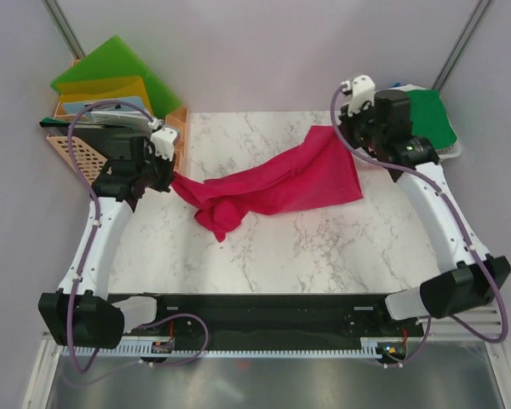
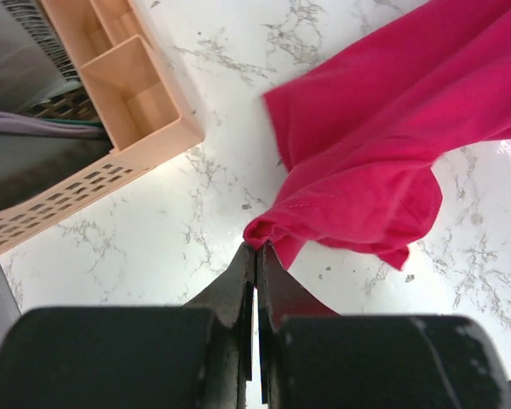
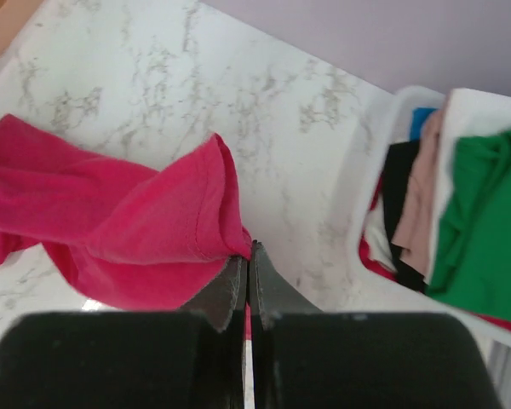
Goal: Fold and stack the t-shirts
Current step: Flatten out the tshirt
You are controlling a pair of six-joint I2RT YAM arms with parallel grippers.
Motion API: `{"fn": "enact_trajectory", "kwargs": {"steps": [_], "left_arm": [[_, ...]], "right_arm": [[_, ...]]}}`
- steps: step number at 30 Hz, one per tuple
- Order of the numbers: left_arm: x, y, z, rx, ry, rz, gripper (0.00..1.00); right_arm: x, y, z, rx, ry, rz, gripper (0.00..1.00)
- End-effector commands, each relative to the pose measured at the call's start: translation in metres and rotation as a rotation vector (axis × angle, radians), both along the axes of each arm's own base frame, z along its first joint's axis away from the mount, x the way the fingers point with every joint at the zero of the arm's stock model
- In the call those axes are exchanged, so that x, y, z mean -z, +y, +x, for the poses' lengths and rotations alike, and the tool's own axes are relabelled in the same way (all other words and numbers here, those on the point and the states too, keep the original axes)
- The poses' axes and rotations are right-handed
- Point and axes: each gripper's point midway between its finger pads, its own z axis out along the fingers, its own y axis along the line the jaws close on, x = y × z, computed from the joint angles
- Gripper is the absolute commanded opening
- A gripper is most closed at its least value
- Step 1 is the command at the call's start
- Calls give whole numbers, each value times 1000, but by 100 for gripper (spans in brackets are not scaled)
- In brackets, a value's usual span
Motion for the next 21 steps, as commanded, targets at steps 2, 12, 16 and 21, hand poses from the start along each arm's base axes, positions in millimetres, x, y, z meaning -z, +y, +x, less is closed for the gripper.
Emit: {"fn": "enact_trajectory", "kwargs": {"steps": [2,12,16,21], "left_arm": [[-20,-14,10,62,-74,-4,2],[-15,-38,23,94,-60,2,2],[-8,-40,23,99,-46,16,2],[-5,-43,21,105,-44,9,2]], "right_arm": [[-3,-45,-27,62,0,-28,0],[29,-66,-41,129,49,-78,72],[37,-59,-37,114,82,-53,74],[93,-38,-20,36,241,-18,71]]}}
